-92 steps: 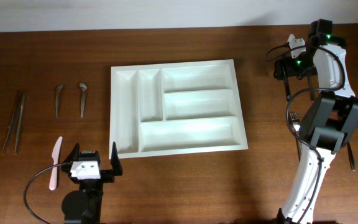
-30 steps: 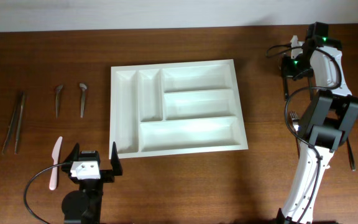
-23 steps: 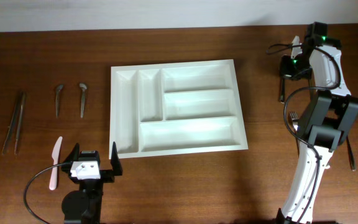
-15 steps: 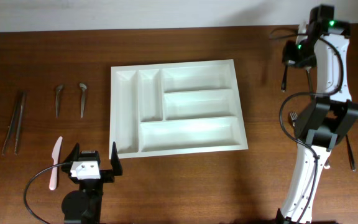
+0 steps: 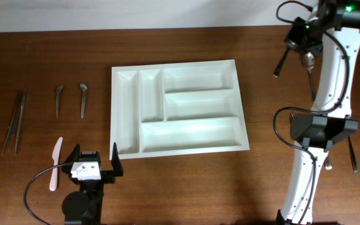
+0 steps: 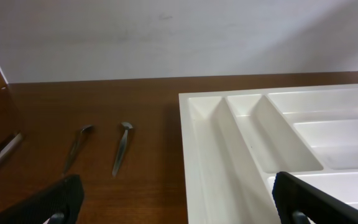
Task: Pack container
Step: 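Lift the spoon and carry it left over the tray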
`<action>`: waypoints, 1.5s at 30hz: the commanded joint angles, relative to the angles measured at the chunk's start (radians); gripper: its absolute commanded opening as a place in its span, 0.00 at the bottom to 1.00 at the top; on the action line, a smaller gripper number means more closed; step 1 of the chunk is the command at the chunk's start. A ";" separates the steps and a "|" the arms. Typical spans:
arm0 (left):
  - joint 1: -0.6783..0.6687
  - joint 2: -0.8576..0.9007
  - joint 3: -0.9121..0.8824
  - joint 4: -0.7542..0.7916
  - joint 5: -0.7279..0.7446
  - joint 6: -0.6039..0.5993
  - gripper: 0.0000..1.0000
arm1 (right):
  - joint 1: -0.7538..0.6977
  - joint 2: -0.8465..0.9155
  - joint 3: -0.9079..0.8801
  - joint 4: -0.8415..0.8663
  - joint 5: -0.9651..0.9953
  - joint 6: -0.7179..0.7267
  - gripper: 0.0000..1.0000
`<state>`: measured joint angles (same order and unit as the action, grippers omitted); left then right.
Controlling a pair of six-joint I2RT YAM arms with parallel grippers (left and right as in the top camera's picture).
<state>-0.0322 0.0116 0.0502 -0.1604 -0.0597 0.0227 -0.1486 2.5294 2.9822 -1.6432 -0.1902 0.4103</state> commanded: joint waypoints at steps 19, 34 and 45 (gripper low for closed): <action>0.005 -0.006 -0.003 0.000 0.003 0.015 0.99 | 0.350 -0.021 0.012 0.088 0.007 0.761 0.04; 0.005 -0.006 -0.003 0.000 0.003 0.015 0.99 | 0.459 -0.003 -0.093 0.087 0.249 1.202 0.04; 0.005 -0.006 -0.003 0.000 0.003 0.015 0.99 | 0.459 -0.003 -0.362 0.187 0.251 1.308 0.04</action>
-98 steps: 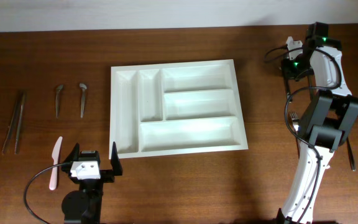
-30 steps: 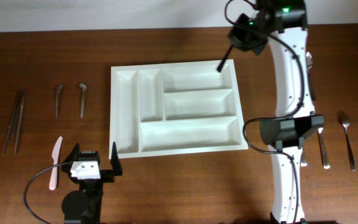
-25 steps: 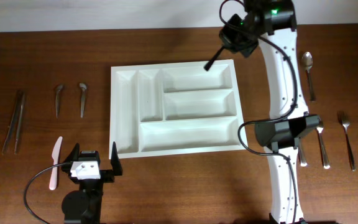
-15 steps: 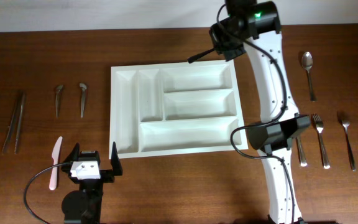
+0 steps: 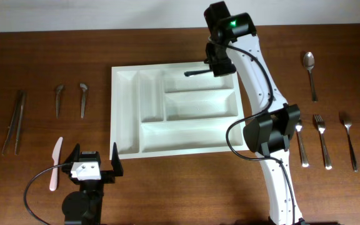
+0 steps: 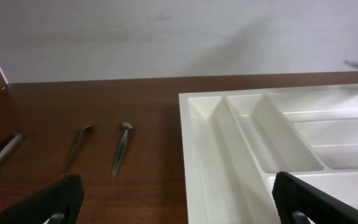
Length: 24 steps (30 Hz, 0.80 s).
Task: Pack container
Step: 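Lift the spoon and carry it left over the tray, then lower the spoon into the upper right compartment and release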
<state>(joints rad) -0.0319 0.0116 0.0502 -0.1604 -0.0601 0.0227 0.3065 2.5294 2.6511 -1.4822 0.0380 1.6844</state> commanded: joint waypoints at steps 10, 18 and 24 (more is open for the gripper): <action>0.004 -0.006 -0.003 0.000 0.003 0.015 0.99 | 0.042 -0.001 -0.061 0.139 0.031 0.034 0.04; 0.004 -0.006 -0.003 0.000 0.003 0.015 0.99 | 0.065 0.043 -0.061 0.142 0.035 0.034 0.04; 0.004 -0.006 -0.003 0.000 0.003 0.015 0.99 | 0.066 0.076 -0.061 0.140 0.038 0.034 0.04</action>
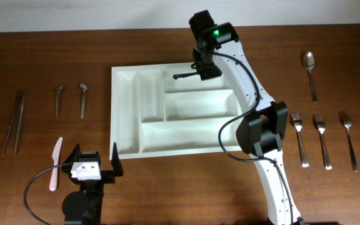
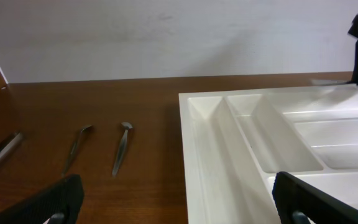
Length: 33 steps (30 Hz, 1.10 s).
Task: Pack container
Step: 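Lower the spoon into the upper right compartment and release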
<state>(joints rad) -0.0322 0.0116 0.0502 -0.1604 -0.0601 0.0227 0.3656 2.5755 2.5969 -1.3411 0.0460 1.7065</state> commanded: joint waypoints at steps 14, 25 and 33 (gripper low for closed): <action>0.005 -0.006 -0.003 0.000 0.003 0.015 0.99 | 0.006 0.080 -0.007 0.011 0.037 0.038 0.11; 0.005 -0.006 -0.003 0.000 0.003 0.015 0.99 | 0.005 0.079 -0.006 0.044 0.025 0.037 0.22; 0.005 -0.006 -0.003 0.000 0.003 0.015 0.99 | -0.045 0.079 0.051 0.078 -0.135 0.033 0.54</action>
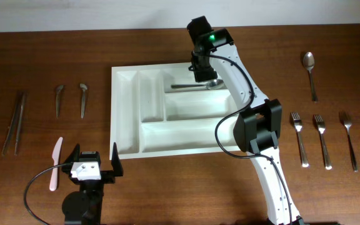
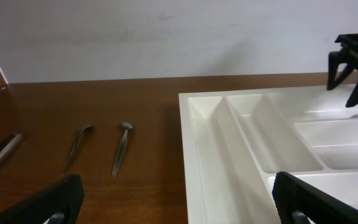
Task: Pack container
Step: 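Lower the spoon into the upper right compartment and release, then move the right gripper back to the remaining silver spoon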
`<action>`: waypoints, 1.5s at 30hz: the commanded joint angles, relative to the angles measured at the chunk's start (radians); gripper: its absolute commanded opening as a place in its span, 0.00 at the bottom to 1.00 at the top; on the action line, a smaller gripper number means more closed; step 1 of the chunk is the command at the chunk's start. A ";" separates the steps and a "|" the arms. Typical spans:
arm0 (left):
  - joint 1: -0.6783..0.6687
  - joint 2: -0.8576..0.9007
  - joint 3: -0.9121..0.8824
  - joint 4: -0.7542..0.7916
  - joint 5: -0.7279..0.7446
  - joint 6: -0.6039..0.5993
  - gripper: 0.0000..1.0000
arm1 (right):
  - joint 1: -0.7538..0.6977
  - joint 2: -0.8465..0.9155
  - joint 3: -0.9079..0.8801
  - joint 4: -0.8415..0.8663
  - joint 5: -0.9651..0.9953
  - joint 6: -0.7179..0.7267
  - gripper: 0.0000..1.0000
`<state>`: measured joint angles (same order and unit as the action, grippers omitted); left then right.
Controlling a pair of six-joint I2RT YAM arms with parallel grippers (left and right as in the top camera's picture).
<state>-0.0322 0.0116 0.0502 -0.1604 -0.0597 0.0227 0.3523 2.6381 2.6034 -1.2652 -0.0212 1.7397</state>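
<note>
The white cutlery tray [image 1: 125, 112] lies mid-table. A metal spoon [image 1: 195, 85] rests flat in its far right compartment, bowl to the right. My right gripper [image 1: 199, 70] hangs just above the spoon's handle; in the left wrist view this right gripper [image 2: 348, 73] shows its fingers spread apart and nothing between them. My left gripper [image 1: 95, 164] stands open at the tray's near left corner, one fingertip [image 2: 67, 196] over bare wood and the other over the tray rim [image 2: 194, 155].
A spoon [image 1: 309, 62] and three forks [image 1: 320, 134] lie right of the tray. To its left are two short metal pieces [image 1: 70, 99], a long pair of tongs [image 1: 14, 122] and a pink knife [image 1: 55, 162]. The wall runs along the far edge.
The spoon was held above the far right compartment in my right gripper. Now it lies in that compartment and the gripper stands open over it. The left arm has not moved.
My right gripper was at the far right of the table, shut on a spoon. Then it held the spoon over the tray's far right compartment, then a little further left. Now the spoon lies in that compartment, let go.
</note>
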 commanded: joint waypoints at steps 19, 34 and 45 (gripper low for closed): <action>0.005 -0.006 -0.003 0.000 0.003 0.015 0.99 | -0.238 -0.051 0.520 -0.229 0.259 -0.328 0.99; 0.005 -0.006 -0.003 0.000 0.003 0.015 0.99 | -0.468 -0.099 0.522 -0.433 0.475 -1.652 0.99; 0.005 -0.006 -0.003 0.000 0.003 0.015 0.99 | -0.720 -0.092 0.517 -0.428 -0.035 -2.146 0.99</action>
<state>-0.0322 0.0116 0.0502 -0.1604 -0.0597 0.0227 -0.3286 2.5561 3.1245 -1.6806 0.1665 -0.1474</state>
